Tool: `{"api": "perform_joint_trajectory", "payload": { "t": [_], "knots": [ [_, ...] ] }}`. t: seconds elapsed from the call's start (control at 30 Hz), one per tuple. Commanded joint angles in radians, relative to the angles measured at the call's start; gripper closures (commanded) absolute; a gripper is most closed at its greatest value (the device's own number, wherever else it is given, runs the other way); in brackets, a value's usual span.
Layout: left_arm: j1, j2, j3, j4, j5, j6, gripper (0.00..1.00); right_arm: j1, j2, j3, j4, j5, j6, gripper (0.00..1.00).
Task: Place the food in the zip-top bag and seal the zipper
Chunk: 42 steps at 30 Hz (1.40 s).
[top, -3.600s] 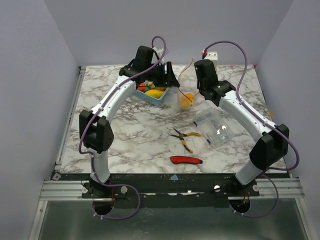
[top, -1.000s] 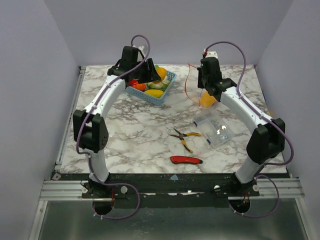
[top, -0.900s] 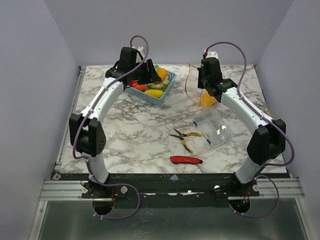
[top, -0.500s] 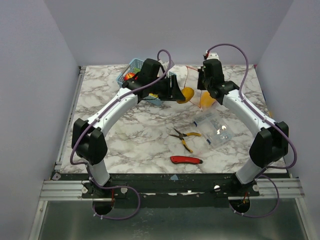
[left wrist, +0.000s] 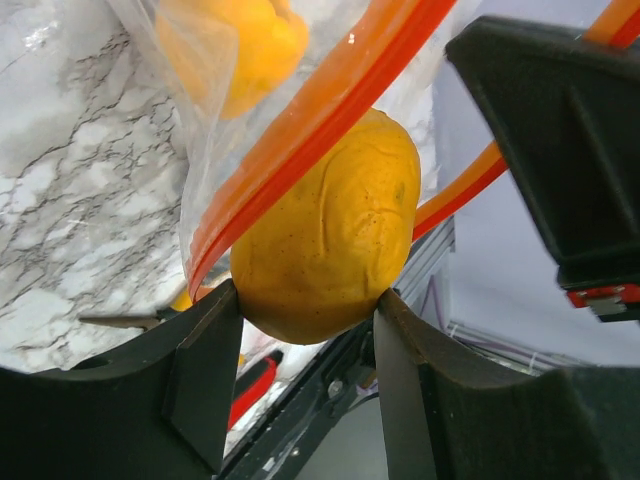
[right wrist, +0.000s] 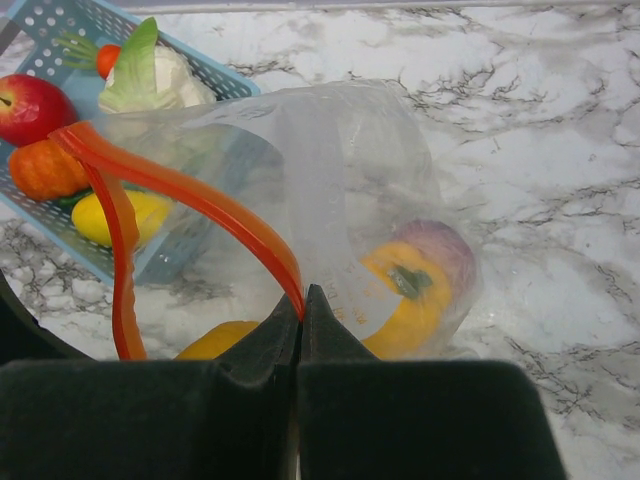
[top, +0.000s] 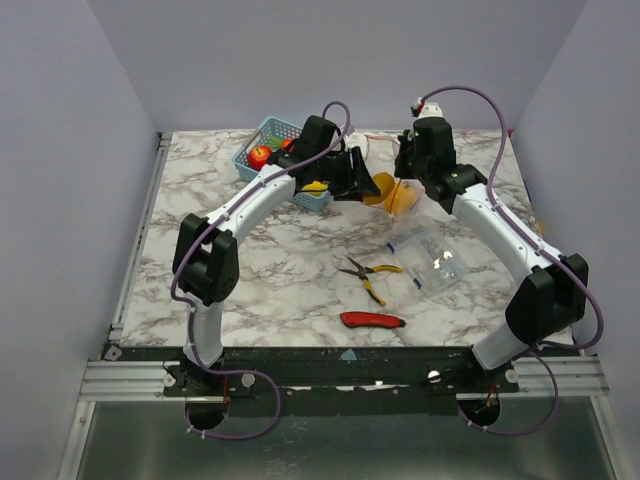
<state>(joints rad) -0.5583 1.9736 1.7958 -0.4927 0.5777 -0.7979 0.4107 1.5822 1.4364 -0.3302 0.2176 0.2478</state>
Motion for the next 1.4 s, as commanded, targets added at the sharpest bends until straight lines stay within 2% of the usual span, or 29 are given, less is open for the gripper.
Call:
{"api": "perform_joint_trajectory", "payload": {
  "t": [0.0,0.07,0.13,0.17,0.23,0.27,0.3,0.4,0.63,0.77,0.9,1.03,1.13,1.37],
  "knots": [
    [-0.003,0.016,0.060,0.064,0.042,-0.087,0.76,0.003,-0.016,-0.012,0.031,-0.032,0.014,0.99],
    [-0.003,0.022,0.055,0.109,0.051,-0.147,0.64,0.003,-0.016,-0.012,0.031,-0.034,0.015,0.99],
    [0.001,0.030,0.038,0.178,0.062,-0.231,0.45,0.003,-0.016,-0.013,0.029,-0.034,0.015,0.99],
    [0.004,0.034,0.023,0.225,0.072,-0.278,0.29,0.003,-0.016,-0.013,0.029,-0.032,0.014,0.99],
    [0.013,0.032,-0.021,0.322,0.076,-0.380,0.16,0.003,-0.019,-0.016,0.031,-0.031,0.013,0.99],
    [0.014,0.031,-0.040,0.363,0.069,-0.411,0.06,0.003,-0.018,-0.016,0.030,-0.030,0.013,0.99],
    [0.015,0.032,-0.037,0.372,0.062,-0.418,0.01,0.003,-0.019,-0.016,0.030,-0.028,0.013,1.00],
    [0.015,0.018,-0.013,0.319,0.033,-0.359,0.01,0.003,-0.020,-0.014,0.025,-0.023,0.011,0.99],
    [0.046,-0.129,-0.132,0.206,-0.089,-0.135,0.12,0.004,-0.017,-0.016,0.029,-0.035,0.014,0.99],
    [0.085,-0.202,-0.211,0.128,-0.173,-0.027,0.13,0.004,-0.016,-0.016,0.028,-0.035,0.014,0.99],
    [0.143,-0.259,-0.317,0.154,-0.193,0.014,0.13,0.004,-0.009,-0.016,0.031,-0.035,0.012,0.99],
    [0.215,-0.235,-0.351,0.164,-0.194,0.018,0.13,0.004,-0.001,-0.015,0.028,-0.032,0.013,0.99],
    [0.249,-0.160,-0.277,0.117,-0.192,0.053,0.14,0.005,0.006,-0.013,0.028,-0.031,0.010,0.99],
    [0.264,0.087,0.061,-0.067,-0.230,0.190,0.17,0.005,0.033,0.000,0.012,-0.015,0.001,0.99]
  ]
}}
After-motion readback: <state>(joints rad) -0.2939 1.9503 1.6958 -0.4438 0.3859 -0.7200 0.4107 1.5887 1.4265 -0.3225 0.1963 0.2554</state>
